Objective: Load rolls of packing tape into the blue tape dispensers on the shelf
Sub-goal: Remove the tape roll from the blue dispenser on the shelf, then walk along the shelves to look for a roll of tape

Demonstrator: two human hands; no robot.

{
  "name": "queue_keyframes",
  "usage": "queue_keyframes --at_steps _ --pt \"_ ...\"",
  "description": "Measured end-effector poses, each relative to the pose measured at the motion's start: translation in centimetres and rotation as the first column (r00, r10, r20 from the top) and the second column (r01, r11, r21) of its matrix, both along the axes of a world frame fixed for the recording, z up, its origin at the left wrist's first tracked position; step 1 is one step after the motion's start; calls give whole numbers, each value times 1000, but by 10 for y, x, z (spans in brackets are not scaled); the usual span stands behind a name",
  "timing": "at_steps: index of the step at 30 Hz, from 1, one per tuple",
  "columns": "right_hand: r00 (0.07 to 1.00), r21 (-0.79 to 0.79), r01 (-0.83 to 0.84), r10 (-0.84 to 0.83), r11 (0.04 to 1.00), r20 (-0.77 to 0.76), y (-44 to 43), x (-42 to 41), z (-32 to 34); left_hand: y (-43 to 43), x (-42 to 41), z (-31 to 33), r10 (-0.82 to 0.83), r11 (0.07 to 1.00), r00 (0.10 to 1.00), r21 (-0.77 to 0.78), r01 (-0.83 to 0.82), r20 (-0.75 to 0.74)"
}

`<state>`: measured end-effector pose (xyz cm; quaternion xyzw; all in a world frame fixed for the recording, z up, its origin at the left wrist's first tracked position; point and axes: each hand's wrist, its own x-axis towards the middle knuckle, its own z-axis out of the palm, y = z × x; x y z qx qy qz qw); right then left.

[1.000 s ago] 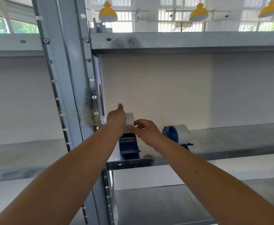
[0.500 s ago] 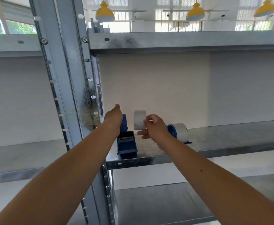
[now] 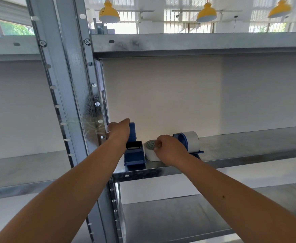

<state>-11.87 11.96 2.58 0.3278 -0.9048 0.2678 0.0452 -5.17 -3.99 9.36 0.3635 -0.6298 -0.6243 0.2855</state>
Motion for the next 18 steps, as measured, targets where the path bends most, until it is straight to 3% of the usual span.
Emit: queue_keyframes --at_steps 7,12,15,18 --pt "998 -265 -25 37 964 40 5 4 8 9 10 -11 51 999 988 -4 -53 -143" --pt "991 -456 -12 72 890 113 4 10 7 19 12 -15 21 969 983 -236 -65 -182" --pt "989 -566 21 66 824 133 5 15 10 26 12 -16 -13 842 989 -535 -70 -150" --pt "988 -680 58 56 731 144 11 22 18 44 13 -12 -121 604 975 -793 -76 -185"
